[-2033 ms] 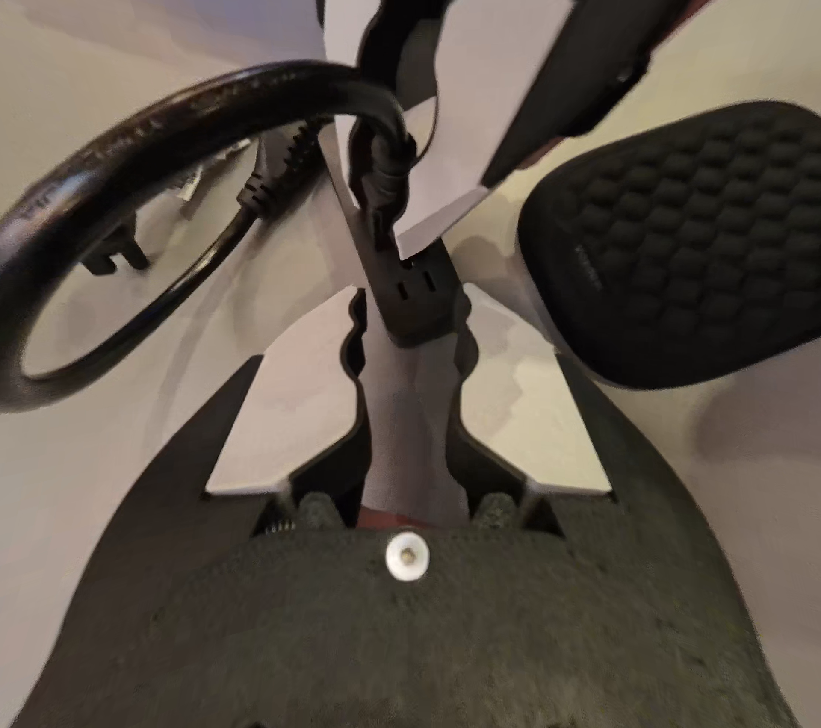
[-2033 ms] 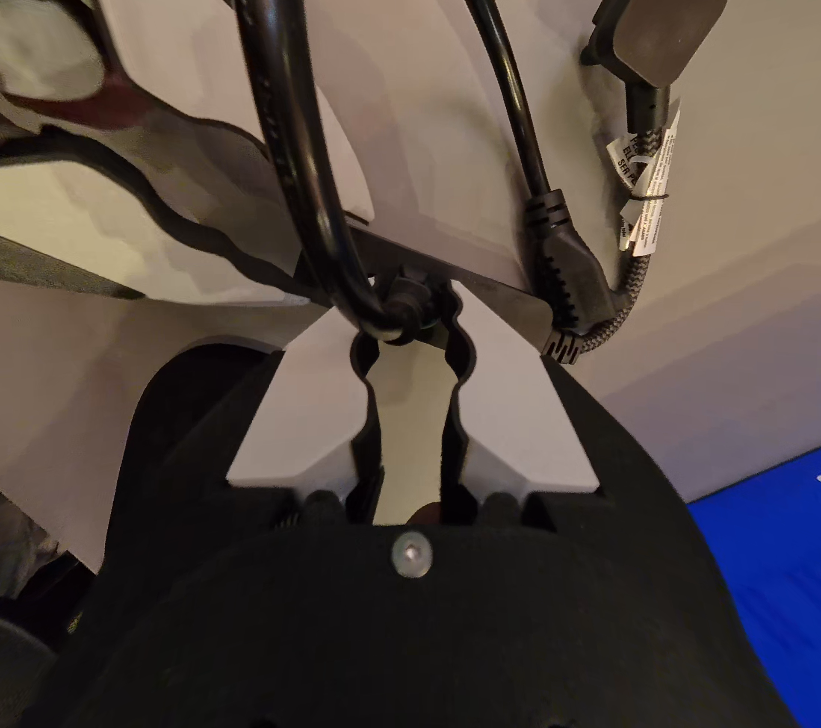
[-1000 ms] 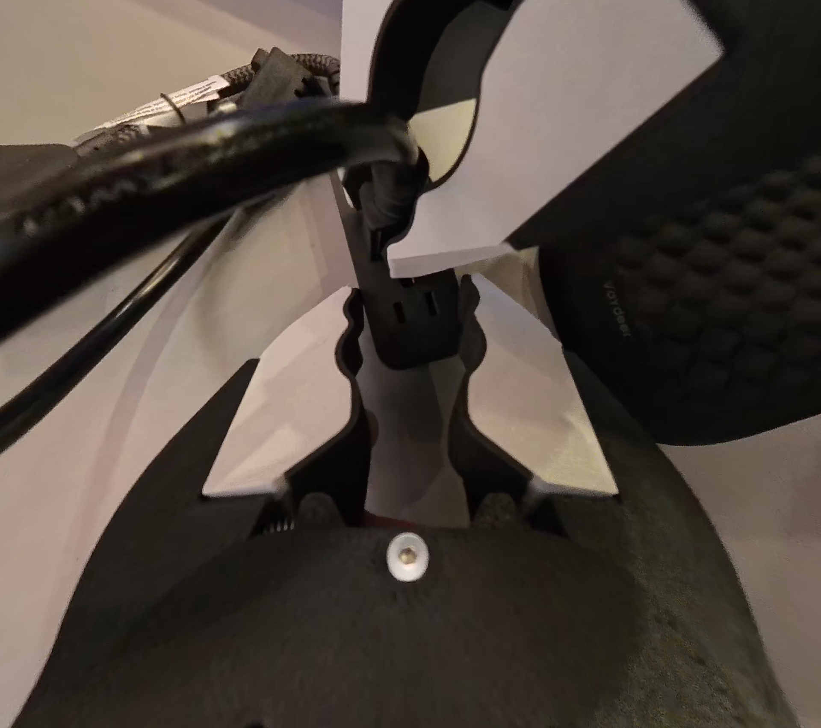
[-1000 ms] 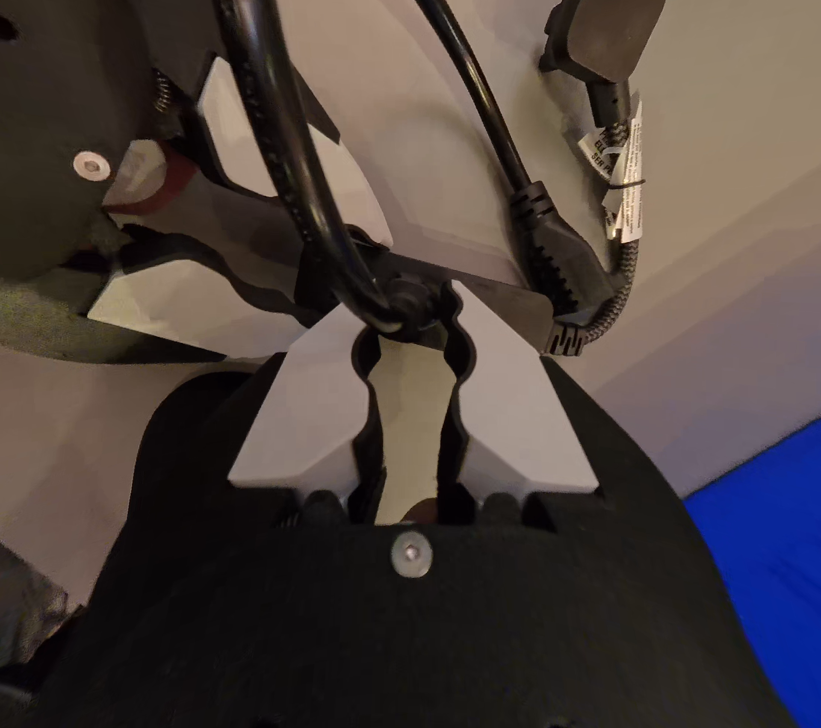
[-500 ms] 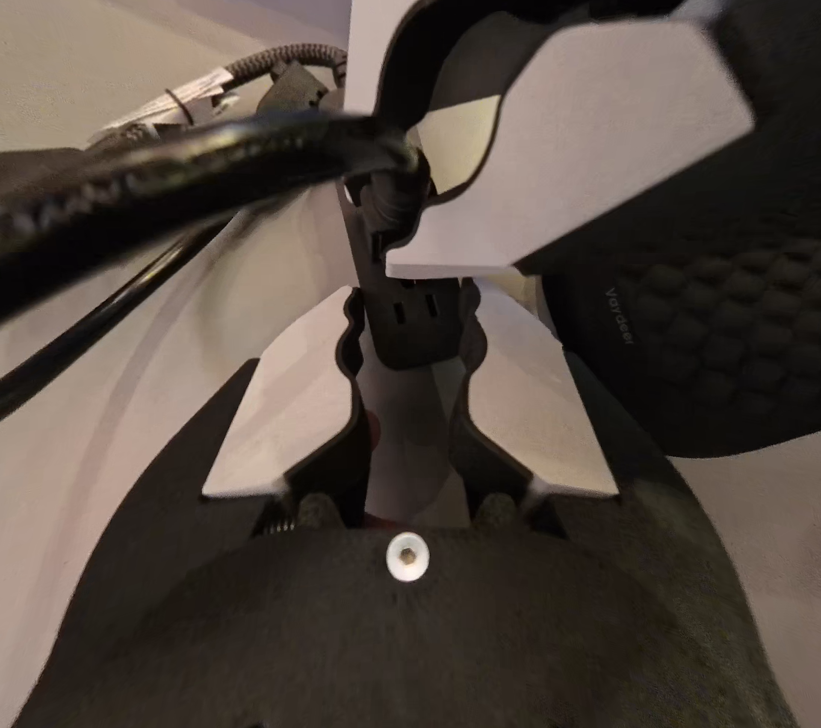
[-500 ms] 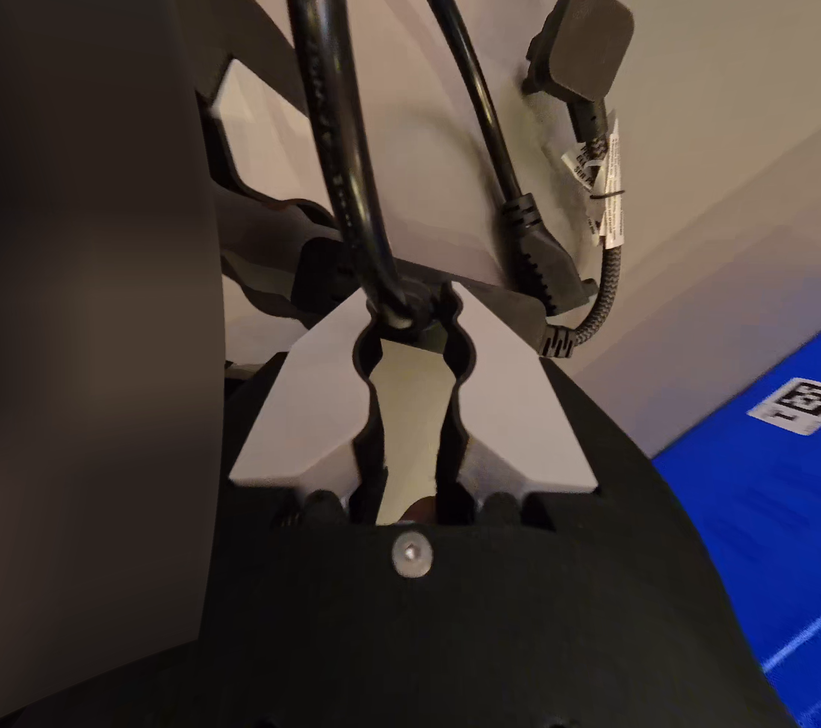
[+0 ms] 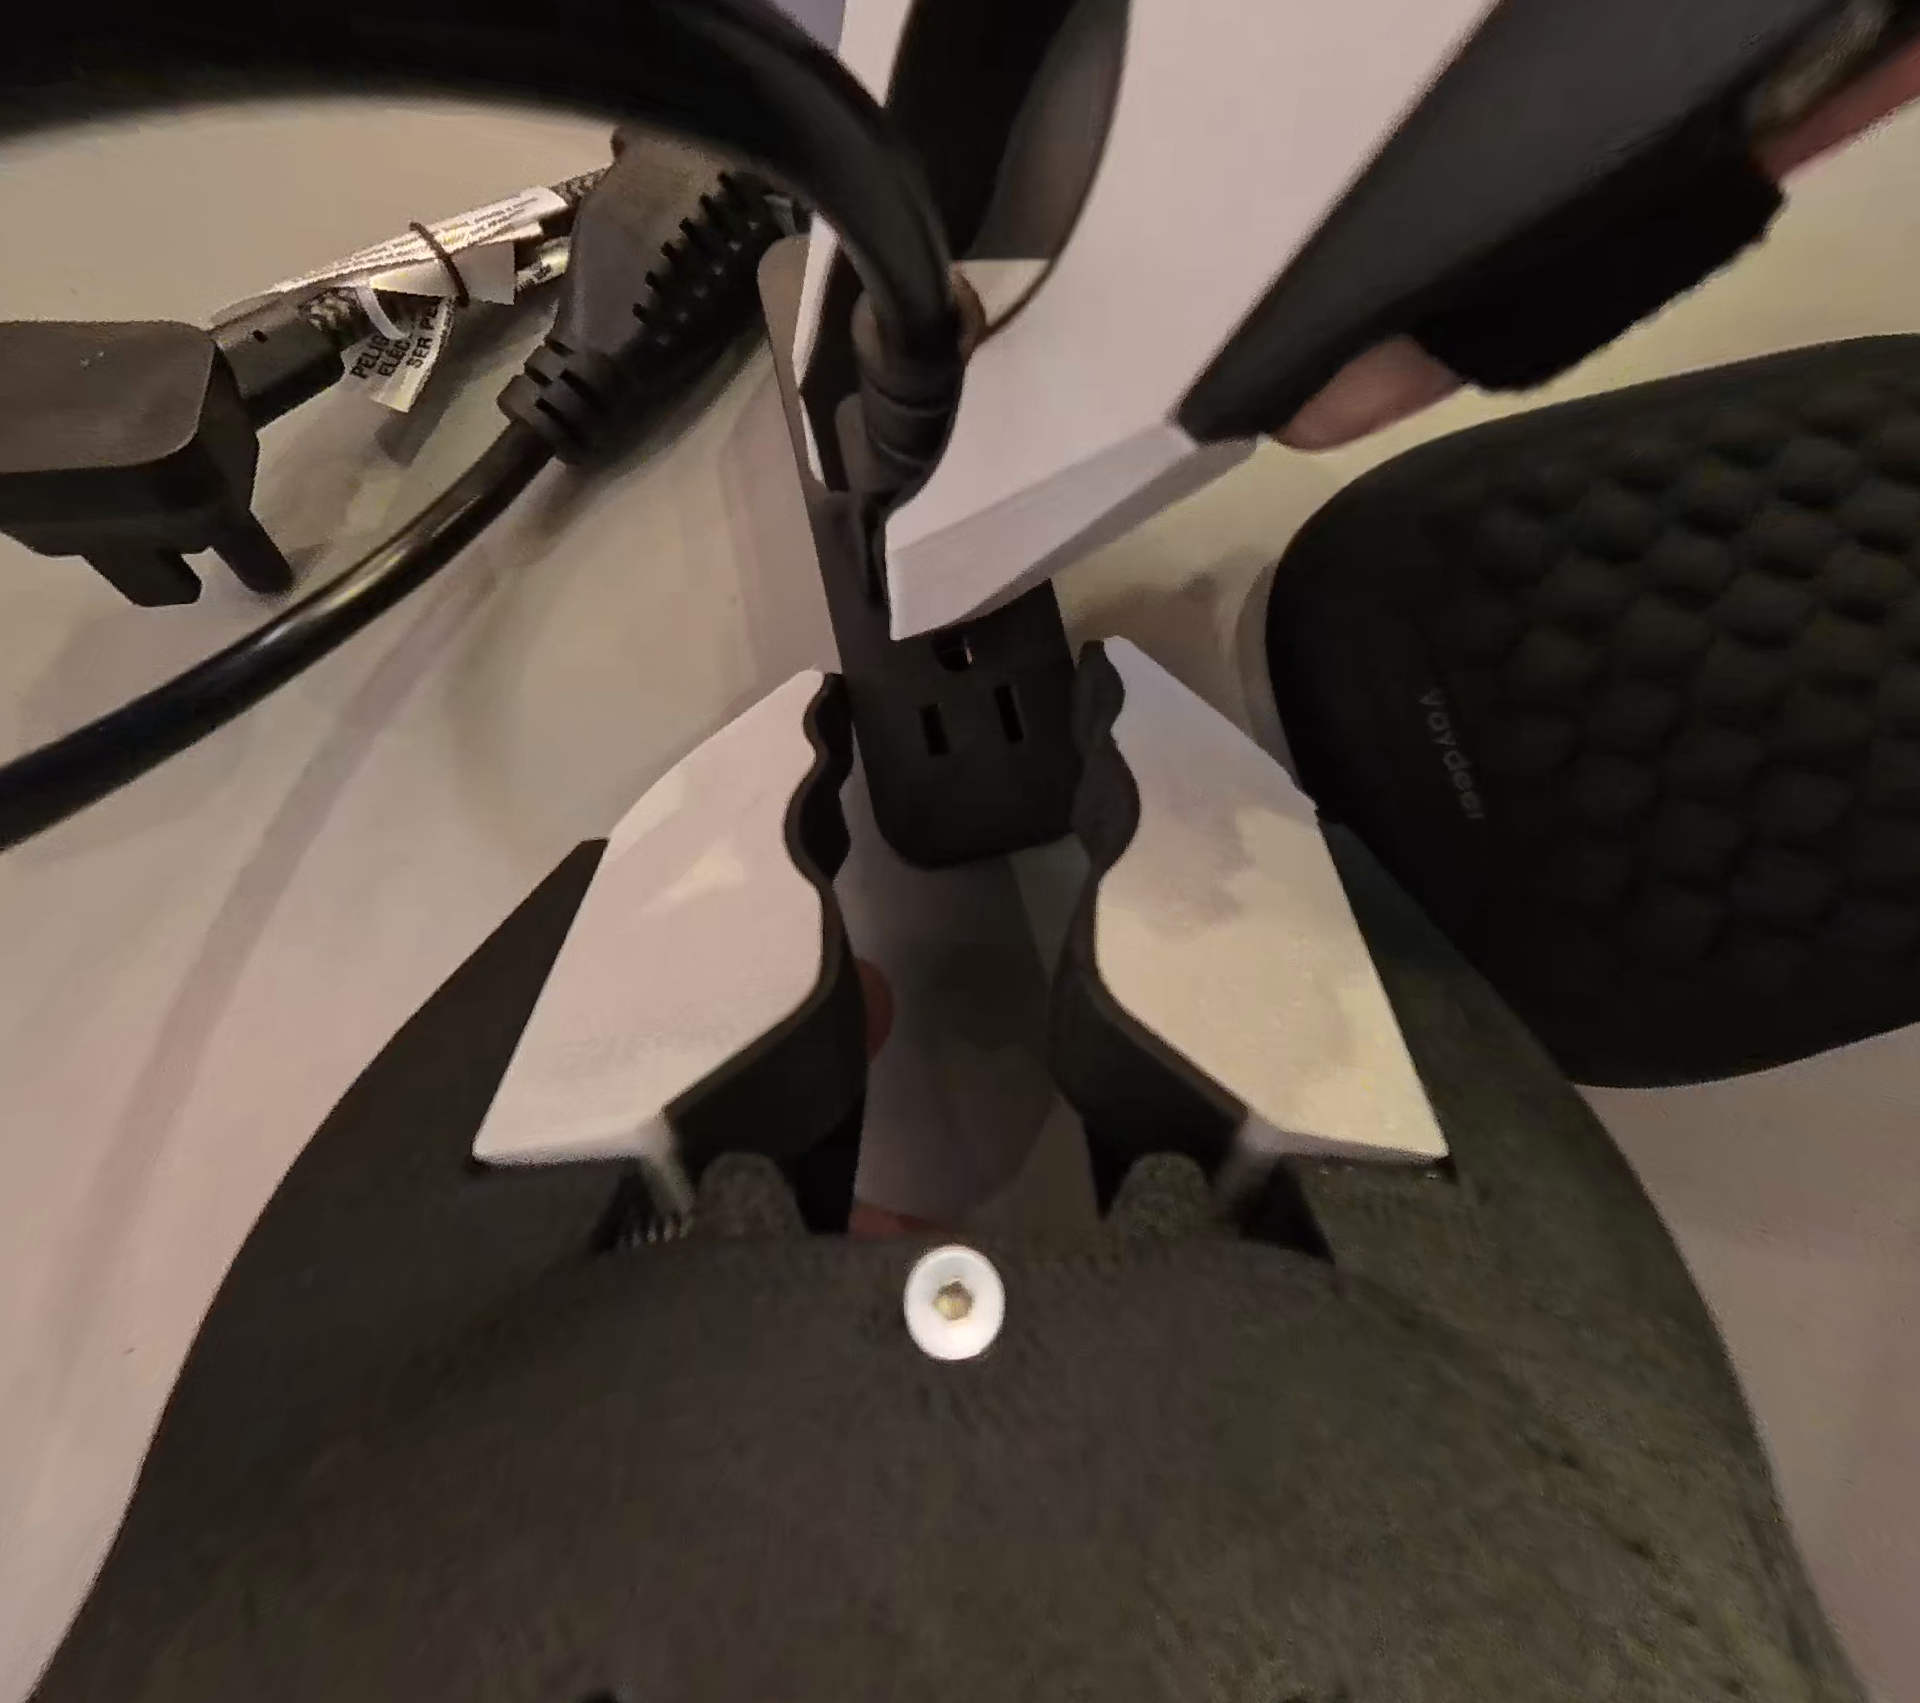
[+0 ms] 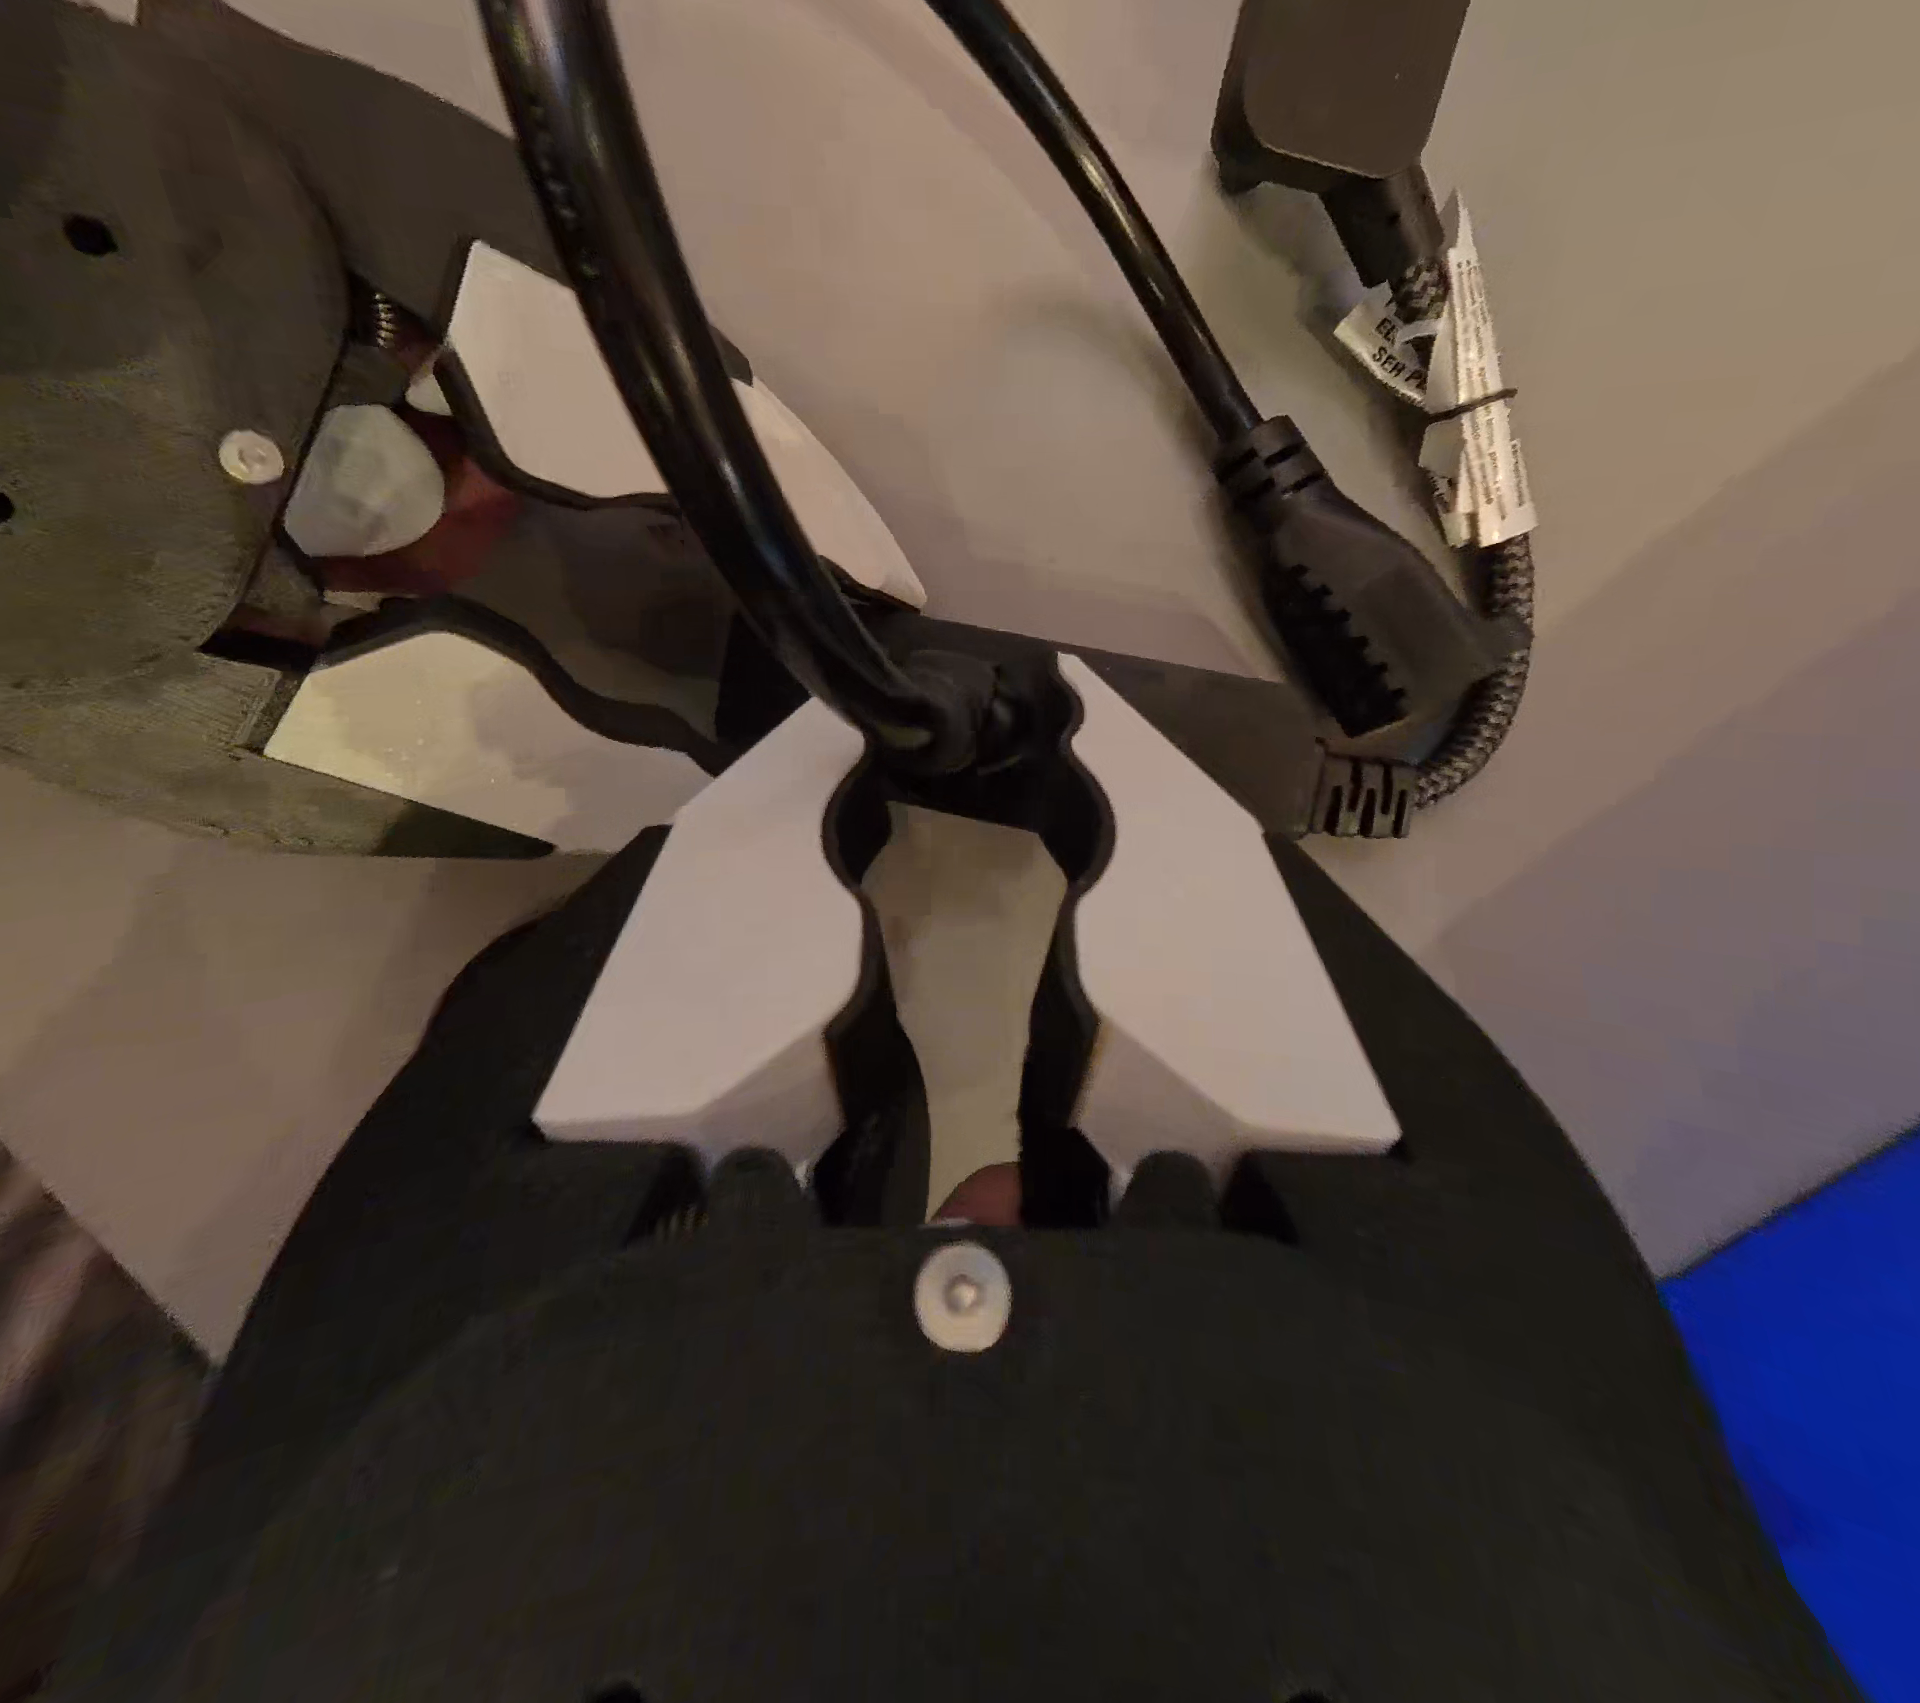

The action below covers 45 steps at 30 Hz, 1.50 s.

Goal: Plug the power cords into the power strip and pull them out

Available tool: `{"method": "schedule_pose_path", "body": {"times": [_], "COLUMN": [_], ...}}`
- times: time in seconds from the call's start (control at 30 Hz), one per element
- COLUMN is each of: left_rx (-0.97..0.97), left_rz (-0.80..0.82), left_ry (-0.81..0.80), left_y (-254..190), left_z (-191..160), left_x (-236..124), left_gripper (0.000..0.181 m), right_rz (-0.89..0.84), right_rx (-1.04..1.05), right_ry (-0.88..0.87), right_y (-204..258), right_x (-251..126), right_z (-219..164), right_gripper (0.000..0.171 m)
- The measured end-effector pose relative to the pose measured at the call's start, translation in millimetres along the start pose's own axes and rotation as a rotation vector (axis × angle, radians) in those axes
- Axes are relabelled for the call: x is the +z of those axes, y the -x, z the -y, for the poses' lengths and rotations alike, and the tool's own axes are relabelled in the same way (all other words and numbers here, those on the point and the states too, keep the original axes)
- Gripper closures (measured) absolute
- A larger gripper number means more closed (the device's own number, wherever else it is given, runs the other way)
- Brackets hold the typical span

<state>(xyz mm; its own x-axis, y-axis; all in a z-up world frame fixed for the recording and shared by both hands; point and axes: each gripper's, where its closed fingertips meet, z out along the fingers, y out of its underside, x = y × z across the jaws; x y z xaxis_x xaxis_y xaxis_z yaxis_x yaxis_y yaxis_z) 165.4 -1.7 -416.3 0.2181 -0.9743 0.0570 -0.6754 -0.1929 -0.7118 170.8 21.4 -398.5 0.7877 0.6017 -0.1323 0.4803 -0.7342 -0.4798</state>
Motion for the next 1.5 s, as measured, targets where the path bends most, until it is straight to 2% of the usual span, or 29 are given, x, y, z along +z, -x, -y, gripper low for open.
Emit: {"method": "schedule_pose_path", "body": {"times": [0.23,0.3,0.4,0.6,0.7,0.87,1.13,1.33,1.43,1.5], "left_rx": [0.003,0.008,0.006,-0.006,-0.002,0.004,0.021,0.015,0.018,0.018], "left_rz": [0.005,0.004,0.004,0.002,0.002,0.006,0.015,0.026,0.028,0.025], "left_ry": [-0.01,-0.005,0.0,-0.003,0.006,0.008,-0.013,-0.021,-0.022,-0.02], "left_y": [0.8,0.9,0.8,1.0,0.9,1.1,3.0,3.6,3.8,4.1], "left_z": [2.3,2.4,2.4,3.2,3.4,3.4,4.3,4.5,4.7,4.8], "left_x": [0.9,1.2,2.7,2.9,2.9,2.6,2.2,3.5,3.6,3.7], "left_gripper": [0.138,0.139,0.139,0.139,0.139,0.139,0.139,0.138,0.138,0.138], "right_rz": [-0.309,-0.297,-0.178,-0.218,-0.209,-0.12,-0.265,-0.008,0.018,-0.064], "right_rx": [-0.261,-0.26,-0.154,-0.17,-0.133,-0.055,-0.163,0.071,0.103,0.027], "right_ry": [0.059,0.066,0.027,0.066,0.163,0.118,0.107,-0.016,-0.042,-0.014], "right_y": [0.1,-0.5,-2.0,-6.6,-8.9,-5.1,-4.9,-6.1,-6.4,-7.1], "right_x": [-4.8,-4.8,-3.6,-12.9,-7.1,-1.9,-3.6,-2.8,-2.8,-2.8], "right_z": [4.8,4.4,3.1,-0.9,-18.8,-13.7,-9.2,-8.2,-7.4,-7.6], "right_gripper": [0.155,0.156,0.156,0.15,0.145,0.147,0.149,0.147,0.146,0.148]}}
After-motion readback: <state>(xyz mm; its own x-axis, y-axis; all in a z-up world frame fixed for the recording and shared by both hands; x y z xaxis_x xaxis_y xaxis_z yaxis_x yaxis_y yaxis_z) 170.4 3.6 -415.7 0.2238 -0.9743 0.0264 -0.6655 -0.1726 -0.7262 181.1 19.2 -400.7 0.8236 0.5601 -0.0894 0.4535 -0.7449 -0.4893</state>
